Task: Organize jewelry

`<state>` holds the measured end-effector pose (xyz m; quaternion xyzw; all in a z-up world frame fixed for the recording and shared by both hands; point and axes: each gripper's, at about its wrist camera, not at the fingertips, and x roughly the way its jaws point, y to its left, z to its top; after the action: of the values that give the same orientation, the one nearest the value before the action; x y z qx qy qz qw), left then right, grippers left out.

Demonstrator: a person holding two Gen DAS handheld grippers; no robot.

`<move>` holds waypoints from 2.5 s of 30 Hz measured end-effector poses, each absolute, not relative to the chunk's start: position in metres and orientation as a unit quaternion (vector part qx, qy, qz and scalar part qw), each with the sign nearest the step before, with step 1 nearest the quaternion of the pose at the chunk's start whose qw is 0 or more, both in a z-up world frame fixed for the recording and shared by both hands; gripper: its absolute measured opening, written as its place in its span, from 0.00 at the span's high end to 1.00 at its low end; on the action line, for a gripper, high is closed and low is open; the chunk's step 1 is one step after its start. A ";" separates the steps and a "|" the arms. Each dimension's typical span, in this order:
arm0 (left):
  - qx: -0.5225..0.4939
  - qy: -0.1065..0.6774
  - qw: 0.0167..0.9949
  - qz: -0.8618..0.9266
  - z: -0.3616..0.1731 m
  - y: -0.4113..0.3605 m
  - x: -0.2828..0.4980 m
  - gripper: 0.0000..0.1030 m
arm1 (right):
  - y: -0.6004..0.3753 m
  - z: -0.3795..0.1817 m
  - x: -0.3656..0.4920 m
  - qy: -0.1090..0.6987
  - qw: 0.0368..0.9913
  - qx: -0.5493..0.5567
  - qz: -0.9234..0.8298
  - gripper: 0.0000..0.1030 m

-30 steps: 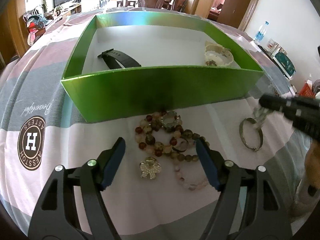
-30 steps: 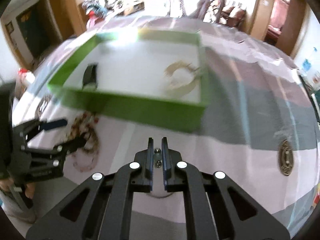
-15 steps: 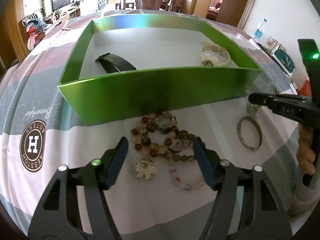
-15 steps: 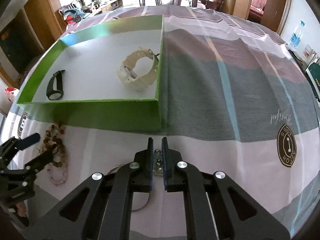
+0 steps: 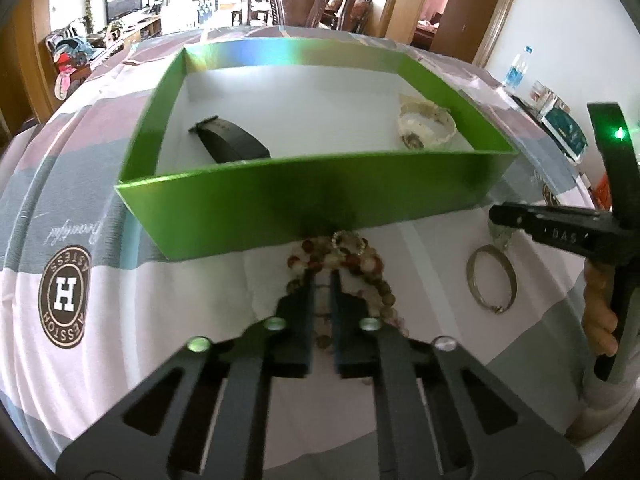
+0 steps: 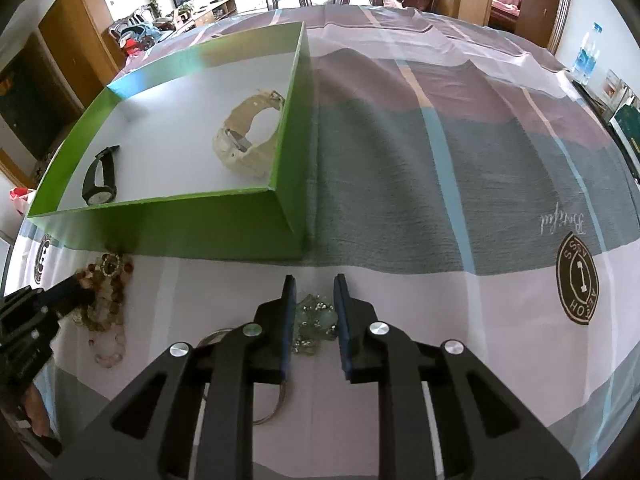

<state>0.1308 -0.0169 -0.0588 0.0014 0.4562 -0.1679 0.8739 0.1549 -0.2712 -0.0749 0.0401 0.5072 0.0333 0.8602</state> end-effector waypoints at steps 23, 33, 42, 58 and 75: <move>-0.022 0.475 0.864 -0.167 -0.056 -0.014 0.150 0.60 | -0.277 -0.078 0.156 0.514 0.856 0.051 0.029 0.72; -0.016 0.488 0.855 -0.175 -0.069 -0.024 0.153 0.89 | -0.277 -0.079 0.156 0.515 0.855 0.049 0.027 0.72; -0.031 0.412 0.887 -0.208 -0.012 -0.019 0.119 0.89 | -0.276 -0.080 0.157 0.516 0.855 0.048 0.026 0.72; -0.047 0.442 0.881 -0.159 -0.033 0.003 0.134 0.89 | -0.277 -0.080 0.157 0.516 0.855 0.048 0.025 0.71; -0.014 0.464 0.868 -0.177 -0.050 -0.011 0.119 0.67 | -0.279 -0.082 0.156 0.520 0.853 0.042 0.011 0.71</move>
<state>0.1192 -0.0113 -0.0503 -0.0145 0.4642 -0.1775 0.8676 0.1561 -0.2789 -0.0821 0.0425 0.5197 0.0108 0.8532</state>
